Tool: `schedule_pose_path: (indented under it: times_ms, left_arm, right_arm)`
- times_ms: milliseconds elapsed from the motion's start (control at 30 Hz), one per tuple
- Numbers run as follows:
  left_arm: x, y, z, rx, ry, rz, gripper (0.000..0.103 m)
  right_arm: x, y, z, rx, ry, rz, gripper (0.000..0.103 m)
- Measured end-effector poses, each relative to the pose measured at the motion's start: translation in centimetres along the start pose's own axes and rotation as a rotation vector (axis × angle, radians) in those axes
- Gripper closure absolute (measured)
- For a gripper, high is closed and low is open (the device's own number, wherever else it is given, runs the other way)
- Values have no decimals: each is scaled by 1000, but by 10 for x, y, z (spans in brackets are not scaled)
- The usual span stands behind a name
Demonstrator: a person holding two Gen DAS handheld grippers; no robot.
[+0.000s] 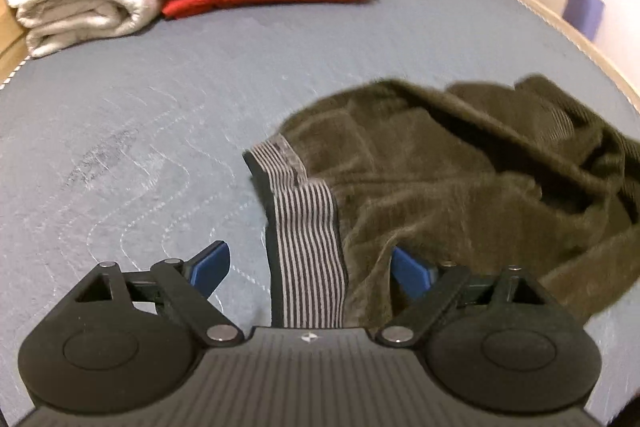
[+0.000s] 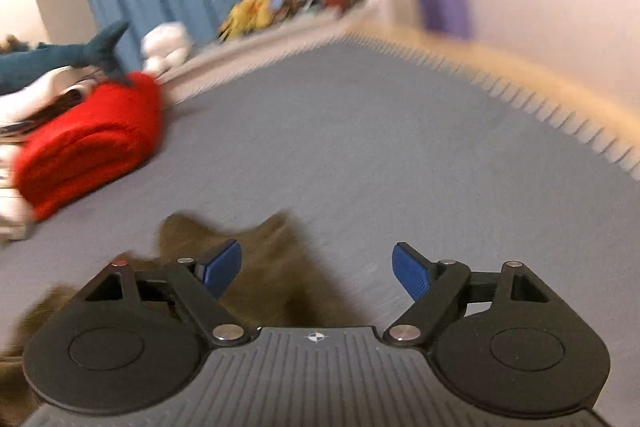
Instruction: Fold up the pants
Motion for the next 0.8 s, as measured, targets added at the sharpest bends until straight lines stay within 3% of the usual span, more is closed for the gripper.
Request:
schedule_pose_path:
  times_ms: [133, 267, 333, 400, 467, 600, 733, 800]
  left_arm:
    - [-13, -8, -20, -98, -143, 70, 8]
    - [-13, -1, -34, -121, -264, 45, 8]
    - [-12, 3, -31, -135, -265, 36, 8]
    - [-11, 6, -22, -139, -232, 37, 8]
    - [-11, 7, -15, -129, -204, 34, 8]
    - [-14, 7, 2, -87, -178, 47, 8]
    - [-18, 9, 17, -66, -160, 62, 8]
    - [-19, 10, 21, -62, -164, 59, 8]
  right_arm:
    - [-3, 46, 7, -7, 30, -82, 19]
    - [0, 74, 6, -29, 92, -139, 23]
    - [4, 83, 3, -44, 98, -163, 37]
    - [9, 87, -2, -62, 78, -181, 57]
    - [11, 86, -9, -83, 38, -184, 68]
    - [9, 75, -17, -93, -19, -133, 91]
    - [0, 41, -5, -129, 29, -6, 94]
    - [-5, 16, 1, -111, 51, 102, 94]
Point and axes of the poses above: each gripper's, at about its wrist camera, not at the fingertips, and y roughly the way its jaws point, z to its right, x to its underside, the point moved 1 cm from there along y, roughly the way its jaws point, and after that the axes turned 3 degrees about -x, right-handed, at the moved point
